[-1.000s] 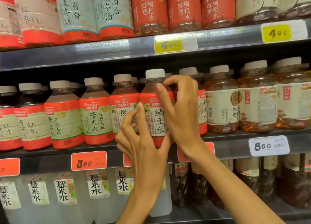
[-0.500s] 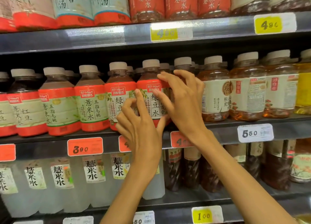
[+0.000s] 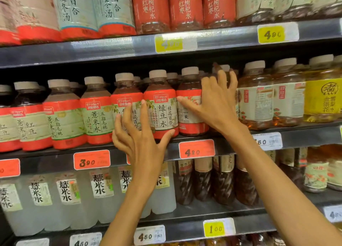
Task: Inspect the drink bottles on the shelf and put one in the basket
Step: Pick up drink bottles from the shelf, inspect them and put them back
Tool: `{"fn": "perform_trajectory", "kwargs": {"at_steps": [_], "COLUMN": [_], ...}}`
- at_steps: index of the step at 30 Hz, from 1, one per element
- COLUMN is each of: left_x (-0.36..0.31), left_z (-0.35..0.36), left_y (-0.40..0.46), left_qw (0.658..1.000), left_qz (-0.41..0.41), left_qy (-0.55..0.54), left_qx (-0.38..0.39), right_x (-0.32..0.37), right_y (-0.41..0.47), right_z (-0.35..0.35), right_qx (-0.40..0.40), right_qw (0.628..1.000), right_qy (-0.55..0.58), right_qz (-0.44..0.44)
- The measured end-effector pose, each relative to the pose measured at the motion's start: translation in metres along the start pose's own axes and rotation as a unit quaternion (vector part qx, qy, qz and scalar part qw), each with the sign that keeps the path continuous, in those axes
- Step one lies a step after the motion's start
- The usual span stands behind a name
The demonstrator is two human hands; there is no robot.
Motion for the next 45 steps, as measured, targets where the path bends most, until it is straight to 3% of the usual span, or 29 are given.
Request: {"fn": "perform_trajectory", "kwargs": {"at_steps": [6, 10, 14, 16, 18, 20, 22, 24, 32, 35, 38, 42, 45], "left_x": [0.003, 0.001, -0.013, -0.024, -0.028, -0.03, -0.034, -0.041, -0.039, -0.033, -0.032, -0.034, -0.032], "left_z": [0.004, 0.003, -0.006, -0.017, -0.024, -0.025, -0.025, -0.025, -0.021, -0.02, -0.02, -0.024, -0.024], "left_y": [-0.001, -0.003, -0.01, -0.024, -0.042, -0.061, -0.079, -0.093, -0.116, -0.121, -0.131, -0.145, -0.147], "left_qw": [1.0, 1.0, 1.0, 0.998, 0.97, 0.896, 0.831, 0.793, 0.805, 0.77, 0.713, 0.661, 0.652], "left_qz": [0.009, 0.002, -0.012, 0.007, -0.012, -0.076, -0.102, -0.103, -0.137, -0.159, -0.168, -0.16, -0.164], "left_qy": [-0.012, 0.005, 0.014, -0.056, -0.224, -0.37, -0.43, -0.438, -0.413, -0.435, -0.452, -0.472, -0.477], "left_qx": [0.005, 0.005, 0.006, 0.002, 0.093, 0.232, 0.337, 0.41, 0.403, 0.439, 0.509, 0.56, 0.566], "right_x": [-0.002, -0.002, 0.004, 0.004, 0.004, 0.007, 0.011, 0.016, 0.024, 0.016, 0.013, 0.04, 0.043], "right_y": [-0.009, -0.019, -0.034, -0.044, -0.055, -0.064, -0.074, -0.085, -0.119, -0.113, -0.102, -0.098, -0.099], "right_z": [-0.017, -0.022, -0.031, -0.036, -0.042, -0.048, -0.057, -0.062, -0.063, -0.057, -0.053, -0.05, -0.054], "right_qx": [-0.1, -0.115, -0.128, -0.13, -0.119, -0.099, -0.082, -0.063, 0.002, 0.024, 0.076, 0.142, 0.118], "right_qw": [0.978, 0.948, 0.894, 0.854, 0.812, 0.785, 0.784, 0.777, 0.774, 0.699, 0.655, 0.512, 0.493], "right_qy": [0.185, 0.298, 0.429, 0.498, 0.558, 0.593, 0.598, 0.61, 0.604, 0.682, 0.721, 0.83, 0.845], "right_qz": [0.01, 0.003, 0.033, 0.075, 0.125, 0.152, 0.146, 0.145, 0.189, 0.215, 0.216, 0.169, 0.17]}}
Point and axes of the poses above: each hand's wrist, its own y-axis towards the middle knuckle, its own z-axis out of the palm, x = y × z, the point moved 6 cm from there along y, towards the middle knuckle, and after that the axes turned 11 degrees about -z, right-handed, at the moved point
